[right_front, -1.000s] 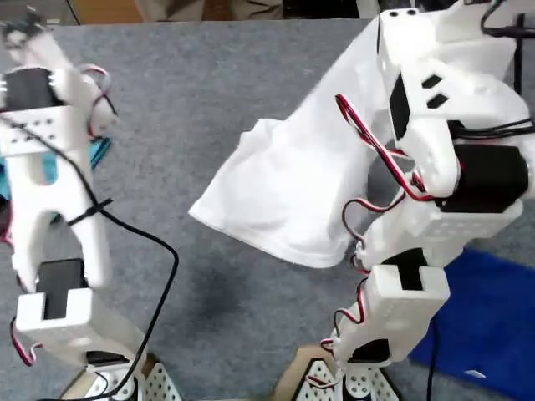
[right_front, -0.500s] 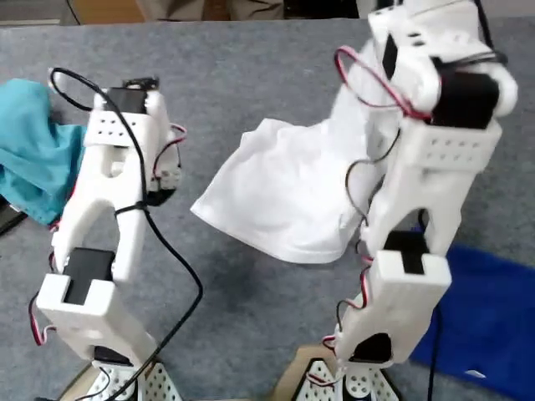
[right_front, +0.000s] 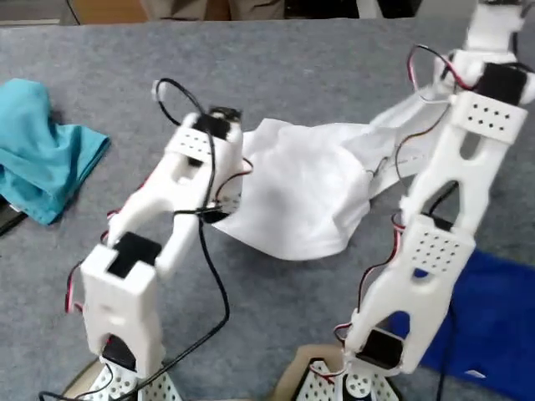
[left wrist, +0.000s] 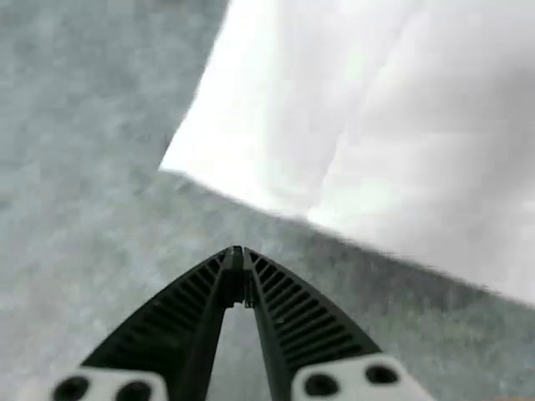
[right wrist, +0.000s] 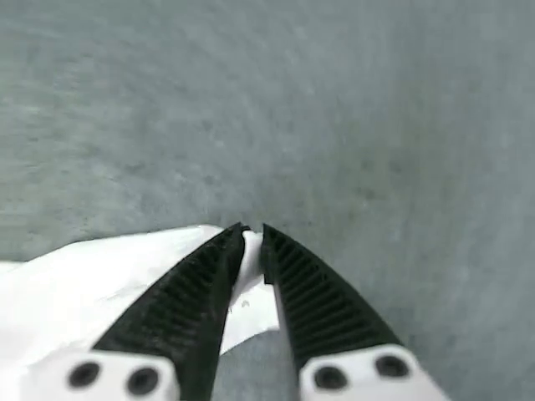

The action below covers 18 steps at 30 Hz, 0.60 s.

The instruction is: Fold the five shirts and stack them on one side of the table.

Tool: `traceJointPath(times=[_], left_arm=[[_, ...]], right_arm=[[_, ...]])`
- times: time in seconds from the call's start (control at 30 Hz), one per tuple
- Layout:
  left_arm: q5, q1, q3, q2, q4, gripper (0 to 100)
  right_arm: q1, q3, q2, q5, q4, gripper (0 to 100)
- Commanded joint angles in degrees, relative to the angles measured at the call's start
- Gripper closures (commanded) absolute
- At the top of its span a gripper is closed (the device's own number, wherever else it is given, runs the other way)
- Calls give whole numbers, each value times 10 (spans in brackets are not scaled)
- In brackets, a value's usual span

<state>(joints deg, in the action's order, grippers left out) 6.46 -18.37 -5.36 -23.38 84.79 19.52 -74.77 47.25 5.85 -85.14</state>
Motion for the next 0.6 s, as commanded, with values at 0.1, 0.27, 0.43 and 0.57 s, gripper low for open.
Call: traceJointPath(times=[0.1,0.27,0.43,0.57], left_arm=[[45,33,-4,-86,-113,981],[49,87,-56,-104,-121,982],[45,156,-116,-137,-137,982],[45,214,-228,-193,-135,982]], right_arm=[[8,-11,81,-55,56,990],[7,-58,153,-77,85,990],[6,-160,200,-78,71,990],[7,-209,225,-77,55,990]])
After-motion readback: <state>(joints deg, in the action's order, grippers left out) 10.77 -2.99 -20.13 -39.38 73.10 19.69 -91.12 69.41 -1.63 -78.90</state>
